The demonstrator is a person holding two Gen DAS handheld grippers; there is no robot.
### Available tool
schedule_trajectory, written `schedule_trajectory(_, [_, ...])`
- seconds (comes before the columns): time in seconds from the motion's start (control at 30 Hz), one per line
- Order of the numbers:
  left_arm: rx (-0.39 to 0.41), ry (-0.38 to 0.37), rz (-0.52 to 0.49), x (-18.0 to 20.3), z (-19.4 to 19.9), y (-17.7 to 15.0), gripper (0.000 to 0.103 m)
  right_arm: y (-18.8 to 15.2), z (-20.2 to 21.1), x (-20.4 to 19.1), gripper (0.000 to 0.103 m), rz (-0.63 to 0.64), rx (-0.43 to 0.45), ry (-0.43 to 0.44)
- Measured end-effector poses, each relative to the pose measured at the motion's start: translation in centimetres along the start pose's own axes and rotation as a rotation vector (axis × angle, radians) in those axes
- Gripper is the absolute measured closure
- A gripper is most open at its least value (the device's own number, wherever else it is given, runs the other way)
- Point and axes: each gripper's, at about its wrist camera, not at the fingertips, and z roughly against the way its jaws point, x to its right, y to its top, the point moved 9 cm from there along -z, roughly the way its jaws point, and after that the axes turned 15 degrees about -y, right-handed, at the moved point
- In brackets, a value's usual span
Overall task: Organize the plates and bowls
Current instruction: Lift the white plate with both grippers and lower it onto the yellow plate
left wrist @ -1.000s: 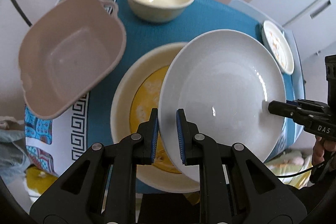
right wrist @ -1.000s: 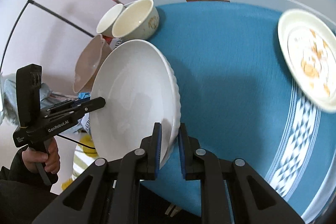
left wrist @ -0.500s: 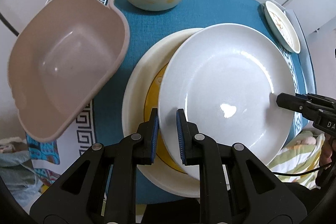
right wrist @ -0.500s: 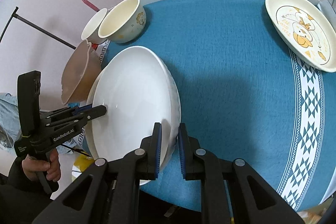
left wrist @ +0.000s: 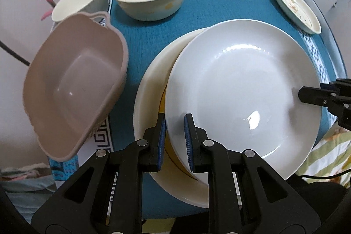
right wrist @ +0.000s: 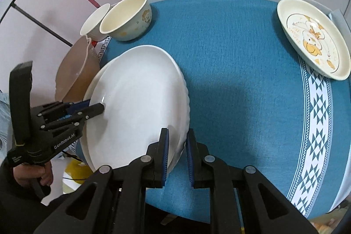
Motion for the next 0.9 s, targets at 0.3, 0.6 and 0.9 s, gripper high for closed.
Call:
schedule_trajectory(0.3, [0.019, 0.098, -0.084, 0.75, 0.15, 0.03, 0.089, -0.21, -0.26, -0.15, 0.089, 0.062, 0.024, -0.074])
schedule_trajectory(0.6, [0.028, 0.136, -0.099, 0.69, 0.14, 0.21, 0.089, -0.02, -0.14, -0.70, 0.089, 0.137, 0.059, -0.143])
schedule_trajectory(0.9, [0.026, 0.138, -0.102, 0.75, 0.38, -0.45, 0.089, 0.15, -0.21, -0.75, 0.089, 0.143, 0.058, -0.156])
